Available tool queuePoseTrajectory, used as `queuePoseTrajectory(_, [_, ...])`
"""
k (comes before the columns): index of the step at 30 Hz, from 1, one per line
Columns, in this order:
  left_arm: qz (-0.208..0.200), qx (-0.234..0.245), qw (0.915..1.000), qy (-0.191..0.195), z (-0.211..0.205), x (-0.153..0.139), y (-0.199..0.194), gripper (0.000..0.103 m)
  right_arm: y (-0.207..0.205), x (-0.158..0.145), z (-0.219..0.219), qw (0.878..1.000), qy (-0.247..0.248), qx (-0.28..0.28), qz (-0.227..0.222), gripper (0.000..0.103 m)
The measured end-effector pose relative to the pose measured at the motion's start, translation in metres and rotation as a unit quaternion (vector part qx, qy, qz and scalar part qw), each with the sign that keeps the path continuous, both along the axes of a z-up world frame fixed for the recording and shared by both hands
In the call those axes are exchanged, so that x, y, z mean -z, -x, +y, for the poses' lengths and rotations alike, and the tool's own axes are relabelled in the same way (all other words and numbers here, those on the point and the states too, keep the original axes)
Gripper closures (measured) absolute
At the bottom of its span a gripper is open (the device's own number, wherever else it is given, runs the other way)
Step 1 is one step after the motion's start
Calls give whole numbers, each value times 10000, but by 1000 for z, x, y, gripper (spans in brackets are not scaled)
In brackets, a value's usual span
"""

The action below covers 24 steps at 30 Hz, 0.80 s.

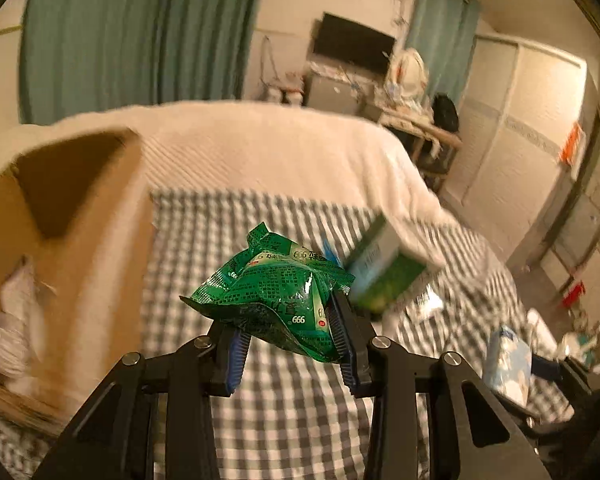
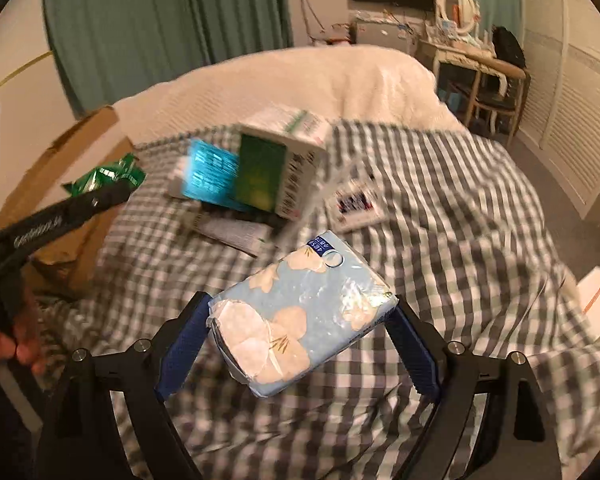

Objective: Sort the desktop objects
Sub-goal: 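Carry the green snack bag and floral tissue packet into the box, open both grippers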

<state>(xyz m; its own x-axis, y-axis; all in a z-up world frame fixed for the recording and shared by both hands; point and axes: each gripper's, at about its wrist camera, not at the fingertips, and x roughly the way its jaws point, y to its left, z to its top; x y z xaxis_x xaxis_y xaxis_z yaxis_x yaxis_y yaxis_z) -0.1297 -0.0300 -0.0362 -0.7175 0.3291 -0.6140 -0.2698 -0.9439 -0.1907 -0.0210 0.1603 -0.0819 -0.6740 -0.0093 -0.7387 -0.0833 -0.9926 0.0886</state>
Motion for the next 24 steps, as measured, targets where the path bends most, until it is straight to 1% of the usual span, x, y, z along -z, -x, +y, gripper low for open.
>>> queuePoseTrajectory(4, [276,-447,9985,-145,-41,-42,7,65,6,-43,-31,9989,-9,-354,302,16])
queuePoseTrajectory(6, [453,-720,9962,-180,-69,-62,10,65,14,-71,-56,9965,64,-630,549,16])
queuePoseTrajectory(8, [509,-985,9936,-227,-95,-73,13,65,24,-96,-81,9928,151,-912,768,16])
queuePoseTrajectory(10, [460,-1331,9896,-293,-123,-77,17,65,36,-117,-109,9875,303,-1218,957,16])
queuePoseTrajectory(12, [440,-1579,9858,-355,-148,-77,21,65,50,-134,-138,9811,497,-1504,1110,16])
queuePoseTrajectory(14, [400,-1806,9824,-278,-167,-72,25,65,66,-142,-167,9749,706,-1755,1177,16])
queuePoseTrajectory(17, [329,-2002,9786,-333,-194,-59,24,65,90,-144,-201,9696,917,-1965,1137,16])
queuePoseTrajectory(20, [163,-2110,9771,-222,-206,-41,32,65,113,-143,-225,9696,1029,-1996,968,16])
queuePoseTrajectory(24, [-2,-2115,9773,-143,-208,-22,41,65,141,-139,-245,9723,1030,-1937,800,16])
